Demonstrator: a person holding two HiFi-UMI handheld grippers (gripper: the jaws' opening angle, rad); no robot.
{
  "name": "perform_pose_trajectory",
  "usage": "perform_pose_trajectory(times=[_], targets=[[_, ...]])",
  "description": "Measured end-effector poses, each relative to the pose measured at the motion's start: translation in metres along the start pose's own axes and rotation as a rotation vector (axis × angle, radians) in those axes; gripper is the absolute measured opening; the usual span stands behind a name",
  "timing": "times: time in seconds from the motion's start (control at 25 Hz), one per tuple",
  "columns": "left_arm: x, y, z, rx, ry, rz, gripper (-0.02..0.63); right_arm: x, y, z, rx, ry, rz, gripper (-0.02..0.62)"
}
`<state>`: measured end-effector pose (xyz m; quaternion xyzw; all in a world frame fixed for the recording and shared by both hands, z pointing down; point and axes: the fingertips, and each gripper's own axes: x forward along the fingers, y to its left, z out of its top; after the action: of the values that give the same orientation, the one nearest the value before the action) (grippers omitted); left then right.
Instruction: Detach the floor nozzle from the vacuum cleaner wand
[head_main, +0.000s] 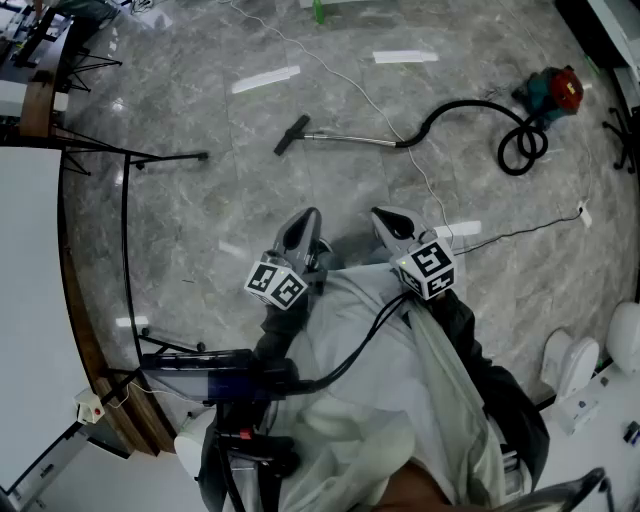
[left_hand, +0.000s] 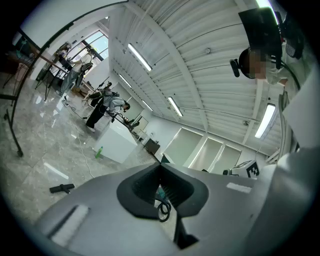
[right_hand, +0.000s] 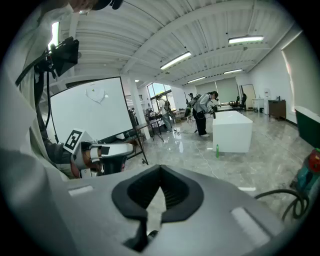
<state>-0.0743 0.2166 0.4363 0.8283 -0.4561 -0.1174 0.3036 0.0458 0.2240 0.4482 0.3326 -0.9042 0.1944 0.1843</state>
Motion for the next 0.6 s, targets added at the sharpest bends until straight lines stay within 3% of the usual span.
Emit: perform_pose_trajectory(times=[0.4,0.6], targets=[[0.001,0.006,0.008,0.006,-0.012,0.005,-0.003,0.015,0.010,-0.005,-0.052,0.027,0.025,-0.003],[0.003,0.008,0.006,0.004,-0.017,0.004,-0.002,0.014,0.002,0.000,-0.057,-0.015,0.003,-0.003]])
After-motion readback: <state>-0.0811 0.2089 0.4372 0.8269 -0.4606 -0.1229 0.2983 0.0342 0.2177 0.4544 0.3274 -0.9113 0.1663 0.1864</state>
